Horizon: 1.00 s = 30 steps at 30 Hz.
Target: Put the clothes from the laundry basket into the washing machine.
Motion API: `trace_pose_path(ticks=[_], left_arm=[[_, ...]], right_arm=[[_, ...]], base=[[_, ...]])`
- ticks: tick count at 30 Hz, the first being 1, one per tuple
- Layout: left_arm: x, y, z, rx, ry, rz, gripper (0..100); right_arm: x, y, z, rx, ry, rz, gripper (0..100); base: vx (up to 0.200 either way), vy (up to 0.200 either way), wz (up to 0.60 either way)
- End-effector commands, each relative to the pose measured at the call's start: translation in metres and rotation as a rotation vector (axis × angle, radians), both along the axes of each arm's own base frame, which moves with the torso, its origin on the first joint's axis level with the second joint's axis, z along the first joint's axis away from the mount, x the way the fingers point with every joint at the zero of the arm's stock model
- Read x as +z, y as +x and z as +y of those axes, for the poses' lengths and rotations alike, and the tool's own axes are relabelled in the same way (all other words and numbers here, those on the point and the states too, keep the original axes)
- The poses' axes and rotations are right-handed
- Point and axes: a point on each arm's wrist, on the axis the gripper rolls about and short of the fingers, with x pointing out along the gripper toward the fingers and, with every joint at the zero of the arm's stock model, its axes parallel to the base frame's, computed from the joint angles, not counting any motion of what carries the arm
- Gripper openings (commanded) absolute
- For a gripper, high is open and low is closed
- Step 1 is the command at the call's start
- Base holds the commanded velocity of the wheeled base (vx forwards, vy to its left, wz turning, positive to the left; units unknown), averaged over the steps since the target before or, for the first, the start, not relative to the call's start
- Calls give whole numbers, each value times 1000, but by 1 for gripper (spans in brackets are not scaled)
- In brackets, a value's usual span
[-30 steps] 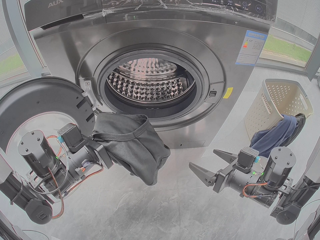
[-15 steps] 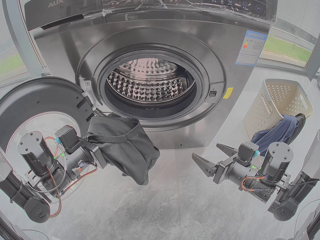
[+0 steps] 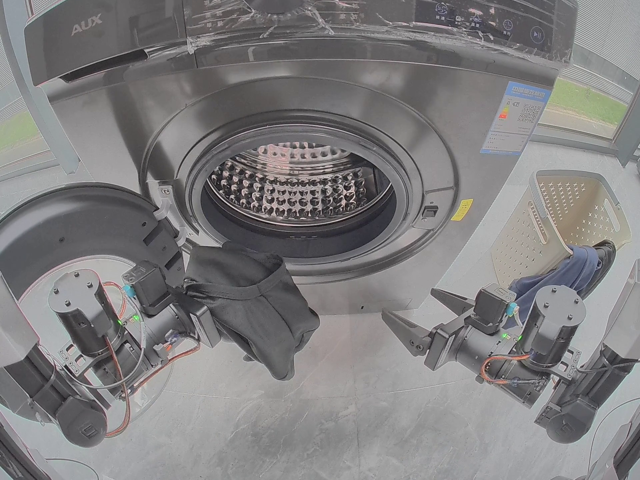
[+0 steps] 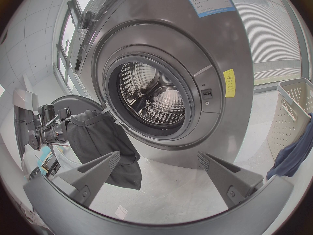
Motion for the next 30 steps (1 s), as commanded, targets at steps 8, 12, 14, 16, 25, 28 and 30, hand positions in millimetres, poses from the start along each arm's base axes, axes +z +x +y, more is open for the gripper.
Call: trace_pose_path(ticks=[8, 12, 14, 16, 25, 28, 30], left_arm=[[-8, 2, -1, 0, 14, 28, 0], [-8, 1, -2, -2, 14, 28, 0], [-8, 1, -1, -2, 16, 29, 0], [-9, 0, -2, -5, 16, 33, 0], [-12, 2, -3, -6, 35, 37, 0], [-18, 4, -5, -6, 70, 42, 0], [-19, 5, -6, -9, 75, 43, 0]], right_arm=[[-1, 0, 0, 1, 0, 2, 100], [-1, 0, 0, 3, 0, 2, 100], [0, 0, 0, 1, 1, 1, 100], [0, 0, 0, 1, 1, 1, 100], [-1, 1, 0, 1, 1, 3, 100], [-1, 0, 1, 2, -1, 5, 100], [-1, 0, 1, 2, 1, 3, 100]], base=[[0, 50, 0], [0, 50, 0], [0, 0, 0], [0, 0, 0], [0, 0, 0], [67, 0, 0], [200, 0, 0]])
